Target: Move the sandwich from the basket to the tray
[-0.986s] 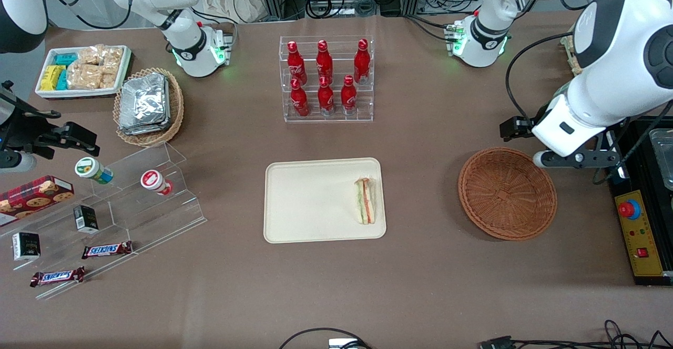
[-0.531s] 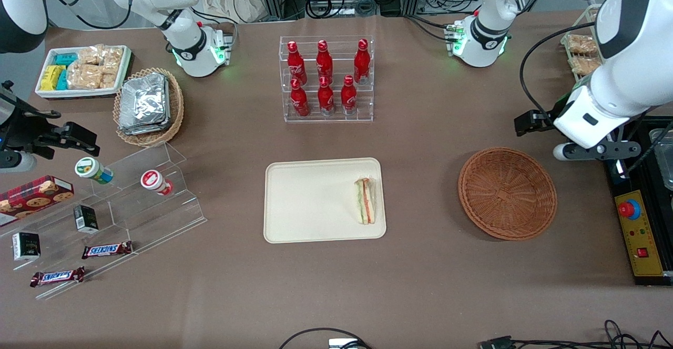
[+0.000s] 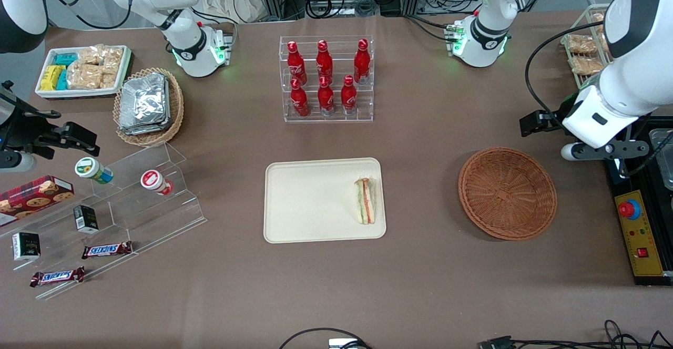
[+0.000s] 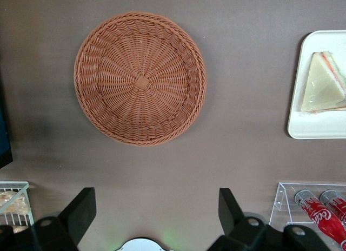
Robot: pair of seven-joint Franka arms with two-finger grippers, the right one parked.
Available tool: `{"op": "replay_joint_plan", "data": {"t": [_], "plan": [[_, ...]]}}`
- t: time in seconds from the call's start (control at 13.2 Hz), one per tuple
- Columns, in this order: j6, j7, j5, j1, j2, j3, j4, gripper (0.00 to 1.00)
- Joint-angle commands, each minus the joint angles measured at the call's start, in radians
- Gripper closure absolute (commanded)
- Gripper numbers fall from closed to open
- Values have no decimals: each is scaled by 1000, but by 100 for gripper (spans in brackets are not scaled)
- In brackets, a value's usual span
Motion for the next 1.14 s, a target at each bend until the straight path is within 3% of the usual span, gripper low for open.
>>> {"op": "replay_joint_plan", "data": {"t": [0.0,1.06], "plan": [[19,7,2,16,-30,-18,-31,0],[27,7,3,21,-21,-15,-28,0]]}}
